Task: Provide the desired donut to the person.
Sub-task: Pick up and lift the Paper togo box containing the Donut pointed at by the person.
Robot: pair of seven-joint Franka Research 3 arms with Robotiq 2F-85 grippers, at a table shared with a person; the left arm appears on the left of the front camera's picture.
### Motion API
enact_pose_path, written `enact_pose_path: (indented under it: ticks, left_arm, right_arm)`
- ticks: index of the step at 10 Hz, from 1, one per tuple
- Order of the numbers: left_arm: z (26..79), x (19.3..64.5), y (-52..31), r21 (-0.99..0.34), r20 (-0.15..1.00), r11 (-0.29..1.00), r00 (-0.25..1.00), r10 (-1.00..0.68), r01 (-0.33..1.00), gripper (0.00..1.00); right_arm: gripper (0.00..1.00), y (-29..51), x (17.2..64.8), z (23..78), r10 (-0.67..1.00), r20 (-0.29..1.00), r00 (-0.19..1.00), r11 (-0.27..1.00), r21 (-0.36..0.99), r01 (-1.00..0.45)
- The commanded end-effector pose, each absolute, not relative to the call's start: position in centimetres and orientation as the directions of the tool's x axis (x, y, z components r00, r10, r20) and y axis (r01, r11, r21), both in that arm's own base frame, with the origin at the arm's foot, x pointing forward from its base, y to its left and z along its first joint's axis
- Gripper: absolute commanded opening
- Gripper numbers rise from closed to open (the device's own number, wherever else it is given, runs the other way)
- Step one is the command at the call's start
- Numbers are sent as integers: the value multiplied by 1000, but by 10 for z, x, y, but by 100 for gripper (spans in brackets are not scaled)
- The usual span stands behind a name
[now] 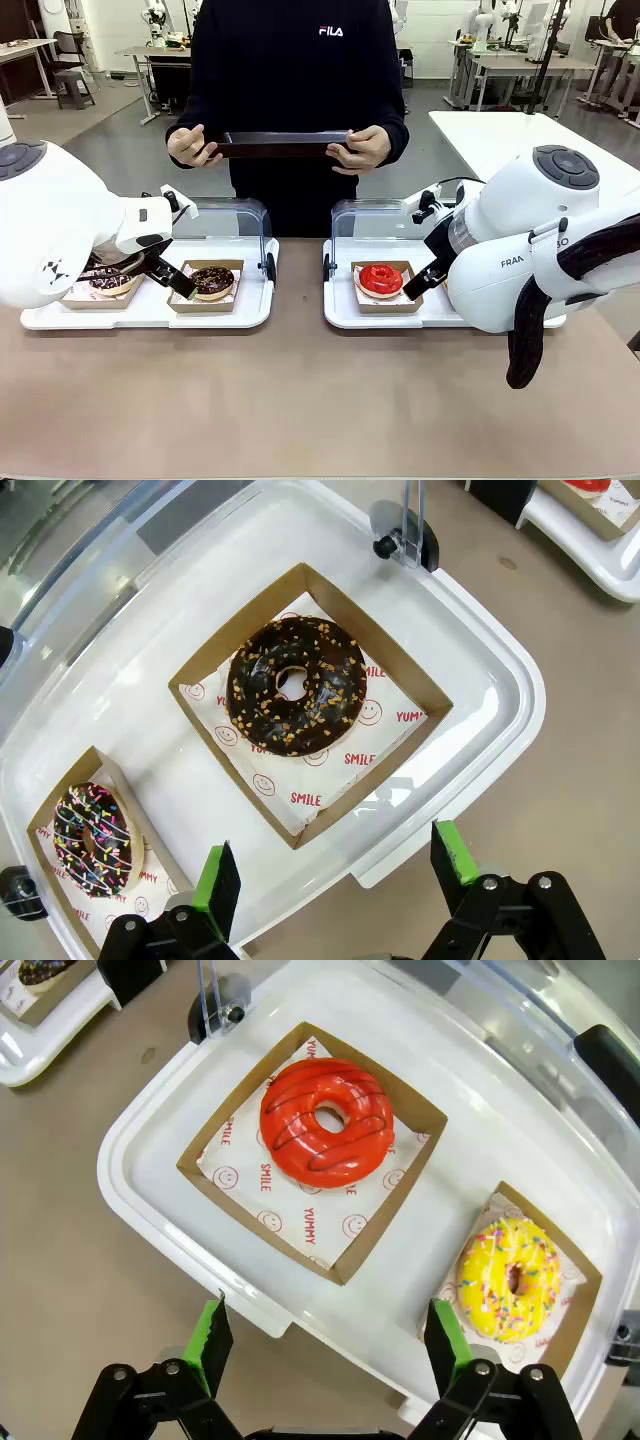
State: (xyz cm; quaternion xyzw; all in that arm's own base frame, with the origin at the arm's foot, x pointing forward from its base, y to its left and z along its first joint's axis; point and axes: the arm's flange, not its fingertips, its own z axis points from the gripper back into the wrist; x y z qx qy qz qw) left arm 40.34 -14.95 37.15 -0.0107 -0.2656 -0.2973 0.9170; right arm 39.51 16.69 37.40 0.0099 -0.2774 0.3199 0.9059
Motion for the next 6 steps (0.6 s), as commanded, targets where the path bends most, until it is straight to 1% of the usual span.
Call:
enact_pose_path:
  ticks: [1, 6]
  left_arm:
    - [372, 403, -150, 138, 494, 823, 682, -540, 551, 100]
    - [372, 403, -150, 138, 494, 823, 682, -540, 551, 100]
  right_arm:
    - [100, 167, 395, 374, 574, 509, 641, 795, -160, -585]
    - [100, 167, 395, 374, 574, 509, 641, 795, -160, -585]
